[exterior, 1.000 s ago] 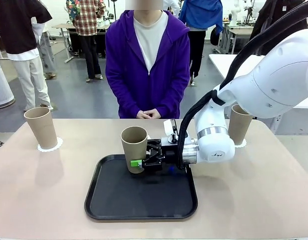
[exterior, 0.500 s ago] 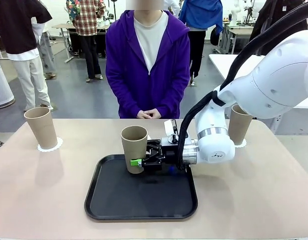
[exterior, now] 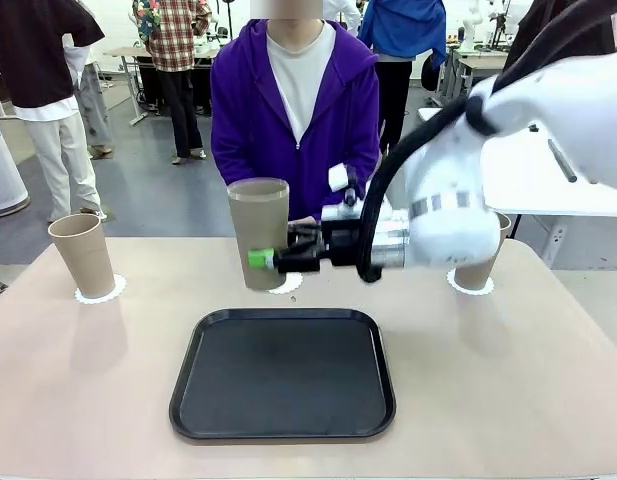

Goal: Place coasters on the table and set cups on them.
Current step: Take one Reusable plastic cup from the Flat Tray and place it on a coaster set by the human.

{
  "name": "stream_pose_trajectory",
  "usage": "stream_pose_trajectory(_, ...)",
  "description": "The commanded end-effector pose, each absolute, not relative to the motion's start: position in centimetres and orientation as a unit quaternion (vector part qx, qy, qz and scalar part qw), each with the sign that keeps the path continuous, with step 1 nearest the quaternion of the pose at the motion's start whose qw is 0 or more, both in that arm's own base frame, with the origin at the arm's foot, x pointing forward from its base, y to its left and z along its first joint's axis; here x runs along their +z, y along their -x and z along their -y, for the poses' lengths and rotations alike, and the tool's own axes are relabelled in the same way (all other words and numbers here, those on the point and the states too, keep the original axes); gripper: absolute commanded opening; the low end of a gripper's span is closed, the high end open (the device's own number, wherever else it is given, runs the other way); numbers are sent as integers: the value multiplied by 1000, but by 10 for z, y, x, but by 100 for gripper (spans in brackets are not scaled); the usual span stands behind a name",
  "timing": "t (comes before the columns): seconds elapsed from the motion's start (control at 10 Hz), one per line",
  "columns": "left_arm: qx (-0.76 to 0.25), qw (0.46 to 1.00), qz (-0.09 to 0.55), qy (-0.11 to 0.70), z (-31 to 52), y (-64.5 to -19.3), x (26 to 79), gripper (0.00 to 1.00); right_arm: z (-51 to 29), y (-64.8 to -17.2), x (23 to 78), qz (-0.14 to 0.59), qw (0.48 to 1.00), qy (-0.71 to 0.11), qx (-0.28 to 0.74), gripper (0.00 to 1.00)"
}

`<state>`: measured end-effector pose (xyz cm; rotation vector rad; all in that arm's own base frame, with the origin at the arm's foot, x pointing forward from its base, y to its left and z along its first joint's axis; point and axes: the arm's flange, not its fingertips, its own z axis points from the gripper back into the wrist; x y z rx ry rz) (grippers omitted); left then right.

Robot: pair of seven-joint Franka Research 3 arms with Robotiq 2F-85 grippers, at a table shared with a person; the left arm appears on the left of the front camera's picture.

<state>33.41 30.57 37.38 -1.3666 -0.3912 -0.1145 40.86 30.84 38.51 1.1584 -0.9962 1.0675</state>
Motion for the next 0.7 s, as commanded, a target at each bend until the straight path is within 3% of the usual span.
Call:
stream_pose_trajectory(0.0, -53, 757, 181, 626, -307, -333, 376, 100, -309, -406, 418, 406, 619, -483, 469, 24)
stream_pose_trajectory(0.5, -53, 757, 181, 626, -307, -333, 376, 100, -308, -400, 434, 423, 610, -482, 465, 24)
stream_pose_trajectory(0.6, -53, 757, 181, 626, -307, -333, 376, 100, -307, -399, 436, 424, 609, -478, 469, 83)
